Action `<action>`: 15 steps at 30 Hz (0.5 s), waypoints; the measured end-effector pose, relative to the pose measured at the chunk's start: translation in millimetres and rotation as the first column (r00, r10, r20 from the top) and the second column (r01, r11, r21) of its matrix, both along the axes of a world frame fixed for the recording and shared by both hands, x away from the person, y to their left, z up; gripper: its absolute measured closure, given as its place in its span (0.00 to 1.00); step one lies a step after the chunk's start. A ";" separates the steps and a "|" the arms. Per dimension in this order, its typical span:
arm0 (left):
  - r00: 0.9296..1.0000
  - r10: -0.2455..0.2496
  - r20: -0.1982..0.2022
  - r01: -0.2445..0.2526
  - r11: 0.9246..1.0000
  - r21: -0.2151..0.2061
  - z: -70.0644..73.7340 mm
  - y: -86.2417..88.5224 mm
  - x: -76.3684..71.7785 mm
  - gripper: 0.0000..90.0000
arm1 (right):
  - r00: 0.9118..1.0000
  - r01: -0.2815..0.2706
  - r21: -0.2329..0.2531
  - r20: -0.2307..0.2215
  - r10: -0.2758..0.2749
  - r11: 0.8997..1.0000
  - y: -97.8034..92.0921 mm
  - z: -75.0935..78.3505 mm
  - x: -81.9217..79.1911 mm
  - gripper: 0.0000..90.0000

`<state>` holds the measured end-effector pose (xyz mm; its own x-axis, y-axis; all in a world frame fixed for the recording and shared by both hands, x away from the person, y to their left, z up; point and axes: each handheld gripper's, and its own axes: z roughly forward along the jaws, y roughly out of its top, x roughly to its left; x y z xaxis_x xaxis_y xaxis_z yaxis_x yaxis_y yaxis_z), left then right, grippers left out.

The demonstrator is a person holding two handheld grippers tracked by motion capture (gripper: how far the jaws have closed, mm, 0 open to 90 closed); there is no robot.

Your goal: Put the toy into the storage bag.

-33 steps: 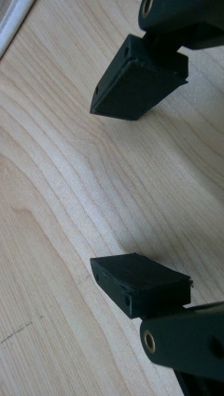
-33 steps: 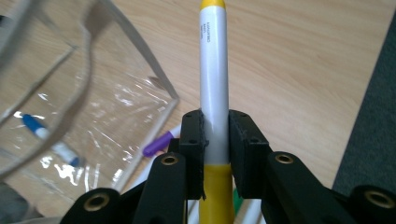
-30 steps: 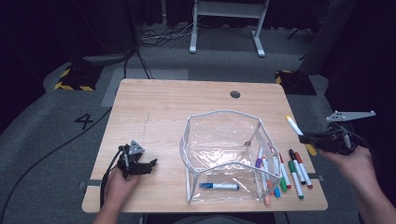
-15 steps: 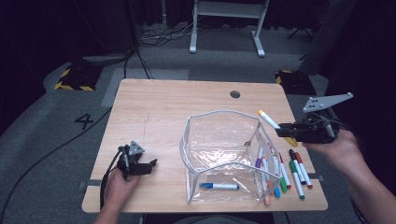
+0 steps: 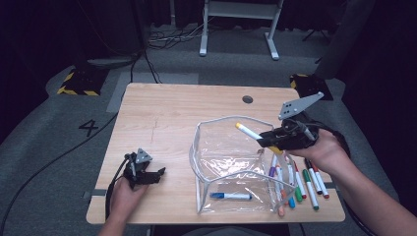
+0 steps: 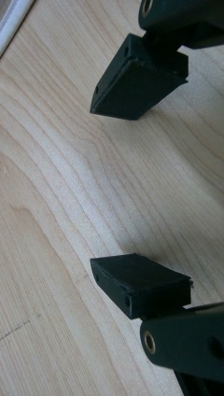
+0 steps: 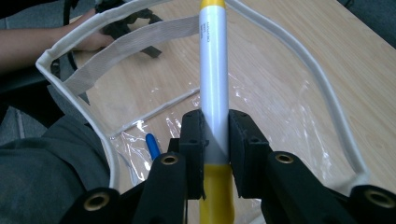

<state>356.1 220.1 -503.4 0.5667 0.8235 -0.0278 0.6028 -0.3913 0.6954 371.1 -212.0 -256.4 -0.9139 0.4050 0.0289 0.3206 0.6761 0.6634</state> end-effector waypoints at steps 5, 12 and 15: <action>1.000 0.002 -0.001 -0.002 1.000 0.001 0.1 0.0 -0.3 0.25 | 0.997 -0.059 -0.048 -0.047 0.057 0.997 19.3 -11.8 3.8 0.85; 1.000 0.002 -0.001 -0.002 1.000 0.001 0.1 0.0 -0.5 0.25 | 0.985 -0.128 -0.124 -0.128 0.112 0.984 39.6 -30.6 1.4 0.85; 1.000 0.001 0.000 -0.001 1.000 0.001 0.1 0.0 -0.4 0.25 | 0.980 -0.152 -0.154 -0.152 0.129 0.976 47.7 -39.7 0.8 0.85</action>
